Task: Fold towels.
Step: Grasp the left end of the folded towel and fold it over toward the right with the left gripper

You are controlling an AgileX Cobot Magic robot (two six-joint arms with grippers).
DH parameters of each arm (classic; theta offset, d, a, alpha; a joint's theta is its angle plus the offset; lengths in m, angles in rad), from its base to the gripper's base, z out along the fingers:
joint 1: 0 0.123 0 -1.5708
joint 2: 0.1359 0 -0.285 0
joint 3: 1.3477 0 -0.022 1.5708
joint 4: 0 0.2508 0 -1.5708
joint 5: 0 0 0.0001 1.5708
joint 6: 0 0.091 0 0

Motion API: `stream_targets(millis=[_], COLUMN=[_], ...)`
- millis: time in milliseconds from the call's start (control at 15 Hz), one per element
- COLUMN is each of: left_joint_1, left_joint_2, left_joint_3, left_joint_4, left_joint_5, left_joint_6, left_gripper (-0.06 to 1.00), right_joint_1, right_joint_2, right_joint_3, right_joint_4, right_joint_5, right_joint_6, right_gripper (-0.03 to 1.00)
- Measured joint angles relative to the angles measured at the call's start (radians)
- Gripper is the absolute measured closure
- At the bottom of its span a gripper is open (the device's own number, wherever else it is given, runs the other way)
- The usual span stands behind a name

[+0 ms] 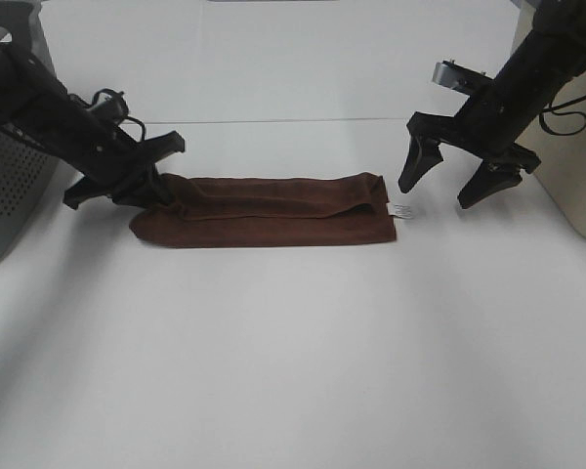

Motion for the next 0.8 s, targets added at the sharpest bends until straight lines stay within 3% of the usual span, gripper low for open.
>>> stream_targets(millis=[133, 333, 600, 800], left_joint_1=[0.031, 0.016, -0.101, -0.197], left_joint_2=[-0.071, -0.125, -0.117, -0.035], left_joint_3=[0.001, -0.021, -0.107, -0.189], left_joint_4=[0.020, 0.006, -0.112, -0.139], left_joint_5=[-0.005, 0.013, 0.046, 0.033], left_joint_6=[-0.023, -0.031, -0.033, -0.057], left_gripper=[0.90, 0.90, 0.90, 0.90], right_joint_1=[0.000, 0.000, 0.000, 0.000], right_joint_2=[0.000, 0.000, 0.000, 0.000], right_joint_3=[0.000, 0.000, 0.000, 0.000], right_joint_4=[0.000, 0.000, 0.000, 0.020], right_joint_5=[0.000, 0.000, 0.001, 0.001], right_joint_6=[0.000, 0.000, 0.000, 0.003], right_gripper=[0.14, 0.14, 0.14, 0.14])
